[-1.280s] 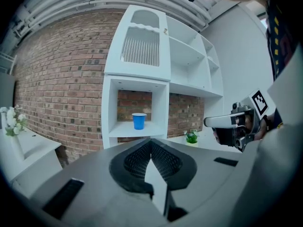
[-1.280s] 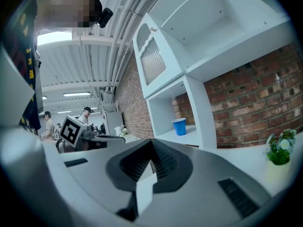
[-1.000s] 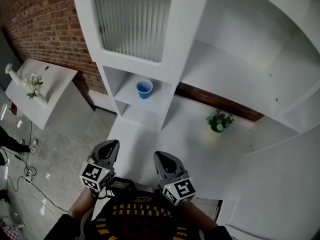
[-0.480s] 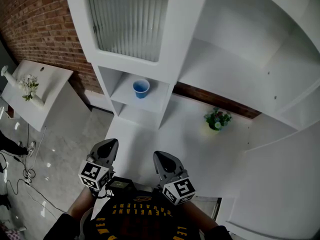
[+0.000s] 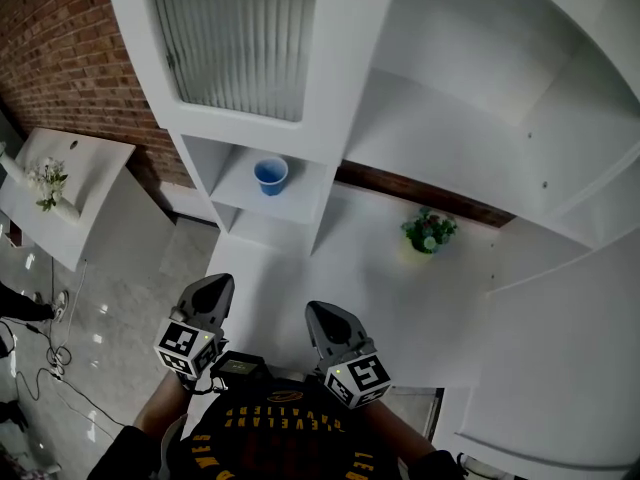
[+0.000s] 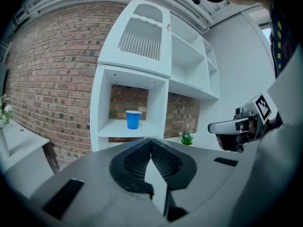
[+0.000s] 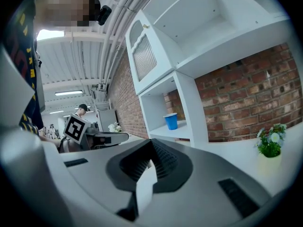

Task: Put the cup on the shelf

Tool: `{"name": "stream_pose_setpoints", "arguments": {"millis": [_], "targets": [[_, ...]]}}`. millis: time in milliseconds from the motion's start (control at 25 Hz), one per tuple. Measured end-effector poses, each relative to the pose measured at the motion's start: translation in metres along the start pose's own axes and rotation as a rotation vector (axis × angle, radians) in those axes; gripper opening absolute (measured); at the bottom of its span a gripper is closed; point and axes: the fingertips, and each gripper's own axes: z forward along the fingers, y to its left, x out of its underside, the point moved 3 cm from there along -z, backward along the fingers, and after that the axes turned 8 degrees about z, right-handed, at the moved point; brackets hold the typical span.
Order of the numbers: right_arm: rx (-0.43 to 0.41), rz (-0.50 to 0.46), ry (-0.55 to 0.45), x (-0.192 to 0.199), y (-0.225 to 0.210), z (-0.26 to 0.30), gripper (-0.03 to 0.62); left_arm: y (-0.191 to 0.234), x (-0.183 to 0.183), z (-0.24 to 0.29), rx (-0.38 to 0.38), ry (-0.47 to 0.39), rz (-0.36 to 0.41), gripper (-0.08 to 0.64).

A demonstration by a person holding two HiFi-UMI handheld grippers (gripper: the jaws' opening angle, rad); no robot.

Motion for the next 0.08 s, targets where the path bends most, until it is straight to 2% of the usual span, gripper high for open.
{"name": "stream_pose_setpoints", "arguments": {"millis": [80], "targets": [[0.003,0.006,0.0,0.0021,-0.0019,-0.0003,0.003,0.0006,-0.0009,0.0028,0.003,-0.006,0.0,0.005]]}}
